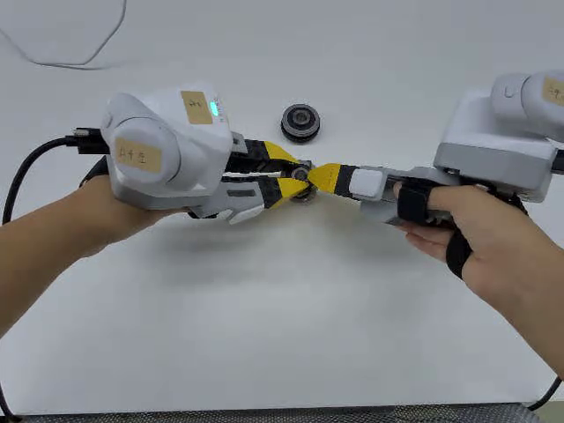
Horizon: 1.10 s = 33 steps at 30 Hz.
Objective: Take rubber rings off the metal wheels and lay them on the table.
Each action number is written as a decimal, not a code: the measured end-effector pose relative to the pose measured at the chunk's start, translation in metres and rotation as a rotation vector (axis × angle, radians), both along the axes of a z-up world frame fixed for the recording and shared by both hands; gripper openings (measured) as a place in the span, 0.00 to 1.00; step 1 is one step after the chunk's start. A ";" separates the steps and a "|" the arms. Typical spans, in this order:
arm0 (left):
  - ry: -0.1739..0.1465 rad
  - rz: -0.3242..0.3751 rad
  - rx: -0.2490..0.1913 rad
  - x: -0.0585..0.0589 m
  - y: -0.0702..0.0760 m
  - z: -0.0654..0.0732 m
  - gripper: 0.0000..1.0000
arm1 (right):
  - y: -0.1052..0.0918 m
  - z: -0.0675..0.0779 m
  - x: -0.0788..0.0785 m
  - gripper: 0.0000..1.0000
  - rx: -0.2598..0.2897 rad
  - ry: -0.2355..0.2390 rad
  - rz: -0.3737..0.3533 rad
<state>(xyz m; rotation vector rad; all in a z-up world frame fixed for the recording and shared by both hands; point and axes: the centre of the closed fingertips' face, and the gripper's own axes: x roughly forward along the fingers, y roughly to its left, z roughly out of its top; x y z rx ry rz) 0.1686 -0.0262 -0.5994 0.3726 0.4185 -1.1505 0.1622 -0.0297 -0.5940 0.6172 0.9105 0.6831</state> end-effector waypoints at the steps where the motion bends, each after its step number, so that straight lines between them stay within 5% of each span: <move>1: -0.001 0.000 0.001 0.000 0.000 0.000 0.12 | 0.000 0.000 0.000 0.00 -0.001 -0.002 0.001; 33: -0.008 0.000 0.002 -0.002 0.001 0.001 0.14 | 0.008 0.009 -0.007 0.01 0.004 -0.036 0.062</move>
